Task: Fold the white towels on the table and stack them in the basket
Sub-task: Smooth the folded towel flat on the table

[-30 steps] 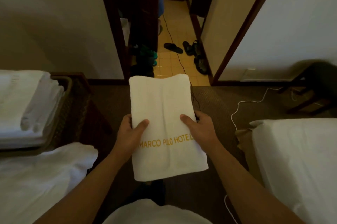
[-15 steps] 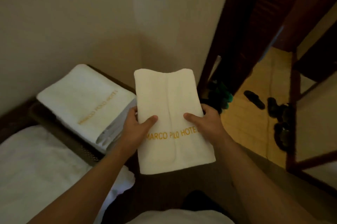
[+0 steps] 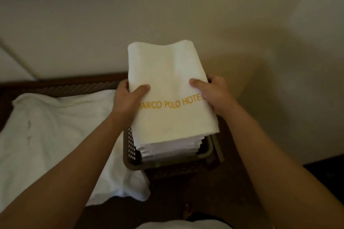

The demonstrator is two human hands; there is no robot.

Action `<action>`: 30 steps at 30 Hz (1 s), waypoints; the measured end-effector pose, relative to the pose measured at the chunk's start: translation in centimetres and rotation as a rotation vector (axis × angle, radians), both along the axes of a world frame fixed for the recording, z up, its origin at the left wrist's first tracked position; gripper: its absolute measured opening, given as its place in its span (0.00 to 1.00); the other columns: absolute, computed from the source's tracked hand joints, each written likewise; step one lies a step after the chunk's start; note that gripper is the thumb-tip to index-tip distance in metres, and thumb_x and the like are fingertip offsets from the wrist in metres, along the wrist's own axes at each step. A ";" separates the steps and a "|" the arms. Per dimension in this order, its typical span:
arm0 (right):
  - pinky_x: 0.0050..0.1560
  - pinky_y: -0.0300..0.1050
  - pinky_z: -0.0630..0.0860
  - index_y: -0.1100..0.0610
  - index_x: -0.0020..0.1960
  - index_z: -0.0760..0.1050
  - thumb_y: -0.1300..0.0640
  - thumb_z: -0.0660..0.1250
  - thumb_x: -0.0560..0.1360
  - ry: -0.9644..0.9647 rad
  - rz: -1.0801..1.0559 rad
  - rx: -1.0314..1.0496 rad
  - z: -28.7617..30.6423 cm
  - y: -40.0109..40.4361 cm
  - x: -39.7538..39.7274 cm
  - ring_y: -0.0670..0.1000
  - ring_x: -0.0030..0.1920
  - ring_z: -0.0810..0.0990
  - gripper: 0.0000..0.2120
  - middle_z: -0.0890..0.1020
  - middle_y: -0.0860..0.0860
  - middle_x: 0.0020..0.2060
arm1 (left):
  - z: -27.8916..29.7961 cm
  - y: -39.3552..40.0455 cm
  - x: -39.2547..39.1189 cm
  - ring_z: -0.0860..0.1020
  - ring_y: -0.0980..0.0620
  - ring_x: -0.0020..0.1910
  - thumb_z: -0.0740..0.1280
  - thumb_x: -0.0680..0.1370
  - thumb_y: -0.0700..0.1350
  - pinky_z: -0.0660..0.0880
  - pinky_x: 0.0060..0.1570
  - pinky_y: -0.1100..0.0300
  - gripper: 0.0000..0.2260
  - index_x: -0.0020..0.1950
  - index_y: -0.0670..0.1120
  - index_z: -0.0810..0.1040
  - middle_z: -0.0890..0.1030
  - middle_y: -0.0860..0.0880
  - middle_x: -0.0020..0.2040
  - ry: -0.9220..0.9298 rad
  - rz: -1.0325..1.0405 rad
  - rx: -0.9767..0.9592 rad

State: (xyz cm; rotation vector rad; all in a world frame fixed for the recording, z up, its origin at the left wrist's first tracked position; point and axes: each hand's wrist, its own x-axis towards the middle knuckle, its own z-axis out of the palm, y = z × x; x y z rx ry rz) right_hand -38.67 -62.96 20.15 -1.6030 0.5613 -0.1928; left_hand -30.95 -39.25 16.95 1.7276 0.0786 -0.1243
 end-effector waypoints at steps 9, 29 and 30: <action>0.55 0.52 0.82 0.59 0.59 0.81 0.39 0.76 0.71 0.414 0.296 0.070 -10.7 -3.9 2.3 0.53 0.52 0.85 0.27 0.86 0.52 0.54 | -5.5 -0.2 -2.3 0.78 0.52 0.49 0.70 0.80 0.54 0.74 0.52 0.55 0.24 0.72 0.48 0.68 0.78 0.48 0.62 0.261 0.050 0.202; 0.39 0.30 0.77 0.55 0.58 0.80 0.55 0.73 0.78 0.217 0.227 0.101 -11.8 -2.5 -2.9 0.39 0.46 0.81 0.10 0.84 0.45 0.49 | -8.7 -0.8 -5.8 0.78 0.53 0.59 0.74 0.77 0.54 0.75 0.53 0.61 0.30 0.76 0.51 0.68 0.78 0.53 0.65 0.136 0.076 0.291; 0.42 0.31 0.78 0.56 0.59 0.81 0.55 0.72 0.79 0.225 0.245 0.101 -11.5 -2.6 -2.5 0.40 0.47 0.81 0.10 0.84 0.47 0.50 | -8.7 -1.0 -5.9 0.78 0.53 0.59 0.73 0.78 0.53 0.75 0.52 0.62 0.29 0.76 0.50 0.68 0.78 0.52 0.65 0.132 0.090 0.286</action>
